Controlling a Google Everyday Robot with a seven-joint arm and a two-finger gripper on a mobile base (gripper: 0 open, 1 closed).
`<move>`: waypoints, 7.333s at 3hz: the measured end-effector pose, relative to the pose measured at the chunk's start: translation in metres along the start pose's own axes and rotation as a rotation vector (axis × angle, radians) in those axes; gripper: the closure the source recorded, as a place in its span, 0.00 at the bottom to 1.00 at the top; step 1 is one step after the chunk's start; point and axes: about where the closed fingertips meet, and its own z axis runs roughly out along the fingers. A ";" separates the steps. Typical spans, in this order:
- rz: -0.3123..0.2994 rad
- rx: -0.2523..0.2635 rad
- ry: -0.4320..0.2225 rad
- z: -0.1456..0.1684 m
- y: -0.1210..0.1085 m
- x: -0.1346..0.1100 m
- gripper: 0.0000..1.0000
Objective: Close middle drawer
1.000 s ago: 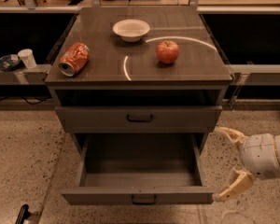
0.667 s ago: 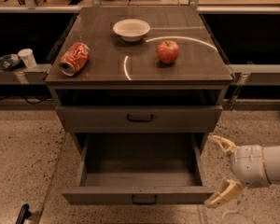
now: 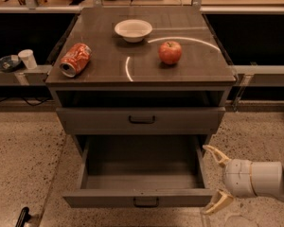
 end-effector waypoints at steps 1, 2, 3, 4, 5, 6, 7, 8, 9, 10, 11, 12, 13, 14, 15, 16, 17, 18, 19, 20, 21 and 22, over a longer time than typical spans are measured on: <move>0.000 0.000 0.000 0.000 0.000 0.000 0.00; 0.014 -0.062 -0.003 0.026 0.009 0.025 0.17; 0.023 -0.127 0.016 0.059 0.028 0.065 0.40; 0.012 -0.165 0.061 0.086 0.047 0.105 0.70; -0.002 -0.183 0.099 0.101 0.060 0.126 0.95; -0.036 -0.185 0.136 0.122 0.071 0.141 1.00; -0.033 -0.139 0.166 0.155 0.075 0.153 0.75; -0.025 -0.076 0.184 0.174 0.073 0.157 0.52; -0.027 -0.058 0.191 0.174 0.068 0.159 0.30; -0.027 -0.058 0.191 0.174 0.068 0.159 0.07; -0.027 -0.058 0.191 0.174 0.068 0.159 0.00; -0.028 -0.058 0.191 0.174 0.068 0.159 0.00; -0.037 -0.072 0.193 0.171 0.068 0.156 0.18; -0.074 -0.099 0.156 0.176 0.057 0.152 0.43; -0.096 -0.083 0.130 0.181 0.028 0.152 0.64; -0.103 -0.076 0.110 0.197 0.003 0.154 0.71; -0.096 -0.060 0.108 0.210 -0.010 0.157 0.49; -0.096 -0.058 0.108 0.212 -0.012 0.158 0.18; -0.096 -0.058 0.108 0.212 -0.012 0.158 0.00; -0.096 -0.058 0.108 0.212 -0.012 0.158 0.00; -0.109 -0.080 0.115 0.210 -0.023 0.152 0.18; -0.121 -0.081 0.122 0.210 -0.043 0.148 0.41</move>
Offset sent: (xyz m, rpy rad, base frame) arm 0.0043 0.0057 -0.1007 0.0115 0.1415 0.1008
